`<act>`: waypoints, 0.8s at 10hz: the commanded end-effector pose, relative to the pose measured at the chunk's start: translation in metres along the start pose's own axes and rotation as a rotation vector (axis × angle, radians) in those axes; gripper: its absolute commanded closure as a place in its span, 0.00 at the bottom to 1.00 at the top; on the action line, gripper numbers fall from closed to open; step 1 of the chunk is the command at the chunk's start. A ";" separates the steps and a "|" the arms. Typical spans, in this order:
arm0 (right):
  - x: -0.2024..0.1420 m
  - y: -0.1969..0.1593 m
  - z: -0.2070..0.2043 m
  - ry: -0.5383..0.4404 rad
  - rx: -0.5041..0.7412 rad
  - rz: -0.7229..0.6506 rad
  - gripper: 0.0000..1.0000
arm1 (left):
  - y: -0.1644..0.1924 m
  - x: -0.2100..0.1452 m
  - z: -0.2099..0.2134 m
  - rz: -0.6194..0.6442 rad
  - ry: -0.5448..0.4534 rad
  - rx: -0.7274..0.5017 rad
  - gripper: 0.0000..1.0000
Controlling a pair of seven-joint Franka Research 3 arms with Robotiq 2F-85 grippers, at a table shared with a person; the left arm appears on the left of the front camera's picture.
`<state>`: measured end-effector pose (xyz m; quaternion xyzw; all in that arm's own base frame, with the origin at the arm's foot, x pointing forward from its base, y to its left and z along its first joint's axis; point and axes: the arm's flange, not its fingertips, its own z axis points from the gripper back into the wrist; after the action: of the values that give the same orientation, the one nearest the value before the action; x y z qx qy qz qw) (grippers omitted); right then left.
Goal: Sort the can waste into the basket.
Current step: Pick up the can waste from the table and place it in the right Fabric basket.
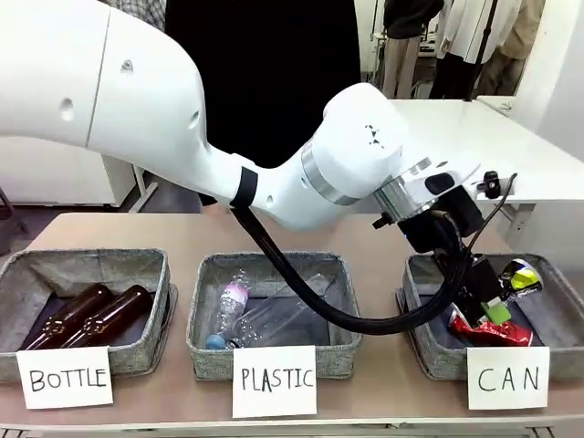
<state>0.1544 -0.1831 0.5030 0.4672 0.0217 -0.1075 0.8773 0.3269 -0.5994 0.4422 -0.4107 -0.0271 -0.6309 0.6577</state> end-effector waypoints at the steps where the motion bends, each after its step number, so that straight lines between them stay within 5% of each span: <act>1: 0.000 0.003 0.003 -0.003 -0.003 0.011 0.00 | 0.003 0.000 -0.002 0.004 -0.012 0.021 0.61; 2: 0.000 0.003 0.003 -0.003 -0.003 0.011 0.00 | 0.022 -0.005 -0.007 -0.046 -0.164 0.070 0.61; 4: 0.000 0.003 0.003 -0.003 -0.003 0.011 0.00 | 0.043 0.008 -0.029 -0.161 -0.310 0.238 0.61; 7: 0.000 0.003 0.003 -0.003 -0.003 0.011 0.00 | 0.048 0.011 -0.020 -0.185 -0.312 0.311 0.61; 8: 0.000 0.003 0.003 -0.003 -0.003 0.011 0.00 | 0.051 0.012 -0.017 -0.164 -0.317 0.323 0.53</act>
<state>0.1546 -0.1829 0.5031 0.4668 0.0220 -0.1073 0.8775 0.3622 -0.6320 0.4086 -0.3942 -0.2640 -0.5927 0.6509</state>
